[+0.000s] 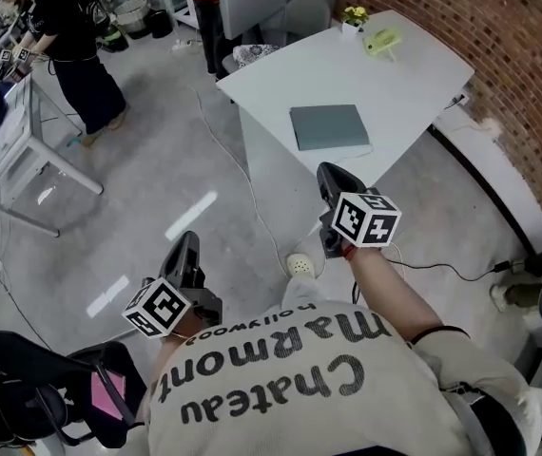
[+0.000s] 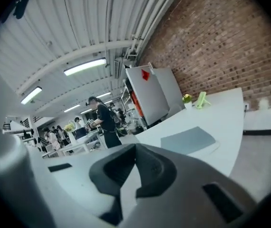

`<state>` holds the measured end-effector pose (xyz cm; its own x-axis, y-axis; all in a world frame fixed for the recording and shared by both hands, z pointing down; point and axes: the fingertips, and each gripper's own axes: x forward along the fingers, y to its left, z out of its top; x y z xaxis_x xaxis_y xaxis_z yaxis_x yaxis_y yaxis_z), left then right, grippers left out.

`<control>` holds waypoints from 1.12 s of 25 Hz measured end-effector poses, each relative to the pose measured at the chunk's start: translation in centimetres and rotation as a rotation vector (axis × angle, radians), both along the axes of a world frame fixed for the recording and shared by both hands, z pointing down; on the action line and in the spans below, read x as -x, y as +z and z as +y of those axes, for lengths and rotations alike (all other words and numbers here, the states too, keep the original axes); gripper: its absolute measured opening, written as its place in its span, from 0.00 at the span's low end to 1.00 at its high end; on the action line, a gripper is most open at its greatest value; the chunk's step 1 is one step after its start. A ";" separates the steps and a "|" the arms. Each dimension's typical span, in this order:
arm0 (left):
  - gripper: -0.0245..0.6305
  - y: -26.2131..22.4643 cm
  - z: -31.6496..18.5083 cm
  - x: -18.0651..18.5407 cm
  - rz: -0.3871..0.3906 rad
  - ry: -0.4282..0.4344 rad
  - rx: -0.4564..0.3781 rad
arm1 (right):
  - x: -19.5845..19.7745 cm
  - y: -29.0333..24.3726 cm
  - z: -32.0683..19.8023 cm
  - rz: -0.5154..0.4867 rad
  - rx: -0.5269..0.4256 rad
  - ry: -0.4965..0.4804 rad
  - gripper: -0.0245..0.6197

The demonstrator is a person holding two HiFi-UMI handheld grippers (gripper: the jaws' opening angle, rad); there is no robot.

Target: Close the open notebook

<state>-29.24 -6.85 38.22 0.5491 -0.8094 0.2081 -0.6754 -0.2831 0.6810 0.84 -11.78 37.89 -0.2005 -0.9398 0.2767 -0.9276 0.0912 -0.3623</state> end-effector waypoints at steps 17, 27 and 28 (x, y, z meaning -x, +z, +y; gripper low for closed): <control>0.04 -1.9 4.0 0.2 -0.024 0.041 -0.066 | 3.6 -4.8 5.2 -0.013 -0.039 -0.004 0.04; 0.04 -1.0 3.7 -1.6 -0.015 0.094 -0.054 | 0.9 -2.3 6.5 0.023 0.015 0.062 0.04; 0.04 -0.9 3.7 -1.8 -0.015 0.098 -0.053 | 0.8 -2.1 6.6 0.025 0.018 0.065 0.04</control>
